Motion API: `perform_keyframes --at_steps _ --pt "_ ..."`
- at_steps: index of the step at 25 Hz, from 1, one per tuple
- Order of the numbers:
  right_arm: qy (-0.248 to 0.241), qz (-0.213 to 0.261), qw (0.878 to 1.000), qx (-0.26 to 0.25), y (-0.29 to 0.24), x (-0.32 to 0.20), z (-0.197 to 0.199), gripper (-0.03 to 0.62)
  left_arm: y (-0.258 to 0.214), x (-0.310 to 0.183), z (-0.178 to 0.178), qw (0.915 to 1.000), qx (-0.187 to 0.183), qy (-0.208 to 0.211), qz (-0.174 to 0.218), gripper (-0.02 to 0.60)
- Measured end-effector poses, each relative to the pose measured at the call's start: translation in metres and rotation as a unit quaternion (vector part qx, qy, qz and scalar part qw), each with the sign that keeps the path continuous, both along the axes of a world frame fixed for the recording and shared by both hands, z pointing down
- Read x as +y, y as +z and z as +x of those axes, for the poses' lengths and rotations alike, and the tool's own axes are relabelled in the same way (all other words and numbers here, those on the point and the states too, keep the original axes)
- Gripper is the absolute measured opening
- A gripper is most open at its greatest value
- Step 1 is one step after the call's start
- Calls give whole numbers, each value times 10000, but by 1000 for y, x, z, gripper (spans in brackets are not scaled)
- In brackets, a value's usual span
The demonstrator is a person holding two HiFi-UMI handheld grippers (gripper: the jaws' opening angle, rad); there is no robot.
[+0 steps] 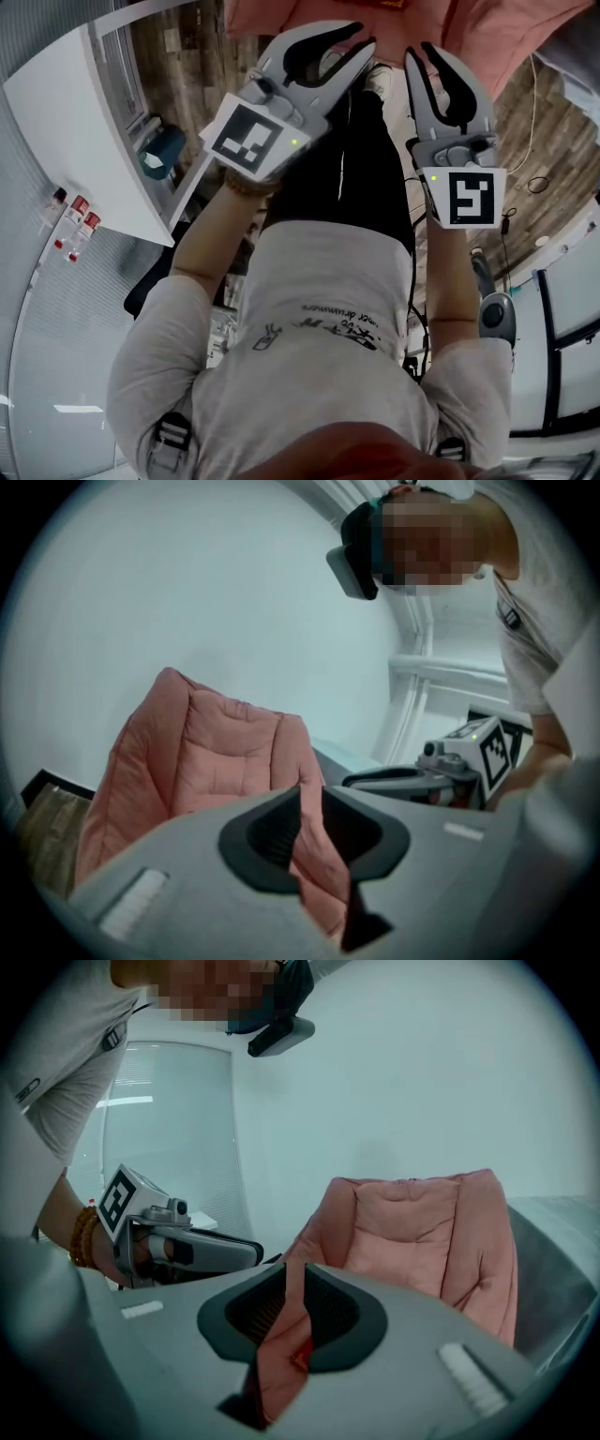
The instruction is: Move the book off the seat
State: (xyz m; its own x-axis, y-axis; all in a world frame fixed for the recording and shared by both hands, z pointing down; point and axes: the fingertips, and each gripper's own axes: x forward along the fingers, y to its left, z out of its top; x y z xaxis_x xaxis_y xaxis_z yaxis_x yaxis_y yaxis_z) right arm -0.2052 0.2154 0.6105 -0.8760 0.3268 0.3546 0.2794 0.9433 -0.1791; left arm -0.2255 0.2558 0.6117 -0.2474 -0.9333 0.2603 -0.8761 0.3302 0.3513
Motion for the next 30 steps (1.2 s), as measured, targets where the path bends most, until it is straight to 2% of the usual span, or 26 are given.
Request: perform_keyframes --at_steps 4,13,17,30 --pt "-32 115 9999 23 48 -8 -7 72 41 -4 -7 9999 -5 56 -102 87" --pt "-53 304 9993 212 139 -24 -28 97 138 -8 -40 9994 126 -183 -252 137" --pt "144 157 9993 314 172 -33 -37 117 178 -11 -48 9989 180 -148 -402 152" --pt "-59 326 9954 896 297 -62 -65 209 300 -28 -82 9937 432 -178 -1016 256"
